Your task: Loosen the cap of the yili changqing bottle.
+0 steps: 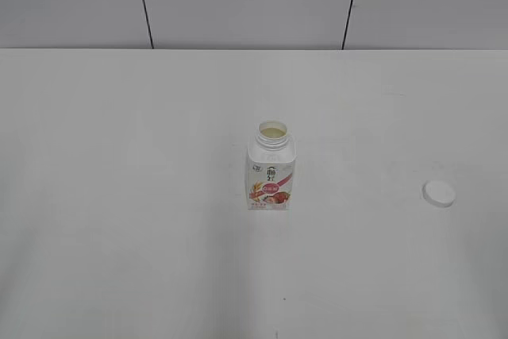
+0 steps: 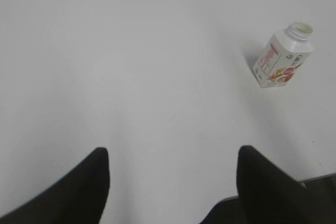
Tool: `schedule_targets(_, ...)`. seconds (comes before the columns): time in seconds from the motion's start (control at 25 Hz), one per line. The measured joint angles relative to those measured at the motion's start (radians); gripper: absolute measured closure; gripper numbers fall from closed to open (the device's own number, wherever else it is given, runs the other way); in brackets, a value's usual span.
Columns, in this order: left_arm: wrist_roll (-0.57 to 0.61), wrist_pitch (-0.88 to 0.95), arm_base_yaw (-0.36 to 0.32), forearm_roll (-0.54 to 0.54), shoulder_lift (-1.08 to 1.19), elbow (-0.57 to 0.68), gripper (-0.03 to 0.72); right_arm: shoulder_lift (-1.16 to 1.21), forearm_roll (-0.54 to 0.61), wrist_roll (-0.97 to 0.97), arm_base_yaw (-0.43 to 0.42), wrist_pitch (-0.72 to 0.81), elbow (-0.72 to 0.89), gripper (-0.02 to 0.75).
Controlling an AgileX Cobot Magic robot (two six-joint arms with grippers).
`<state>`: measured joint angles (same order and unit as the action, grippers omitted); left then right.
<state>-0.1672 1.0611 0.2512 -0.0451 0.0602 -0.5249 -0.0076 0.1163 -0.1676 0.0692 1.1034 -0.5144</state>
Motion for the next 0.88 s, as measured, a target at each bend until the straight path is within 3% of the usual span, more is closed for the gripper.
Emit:
schedule_targets(0.68, 0.030, 0.000, 0.000, 0.031, -0.067, 0.000, 0.251, 0.000, -0.007, 0.000, 0.000, -0.004, 0.001, 0.192)
schedule_targets(0.88, 0.038, -0.004, -0.001, -0.070, -0.067, 0.000, 0.260, 0.000, -0.031, 0.000, 0.000, -0.004, 0.001, 0.192)
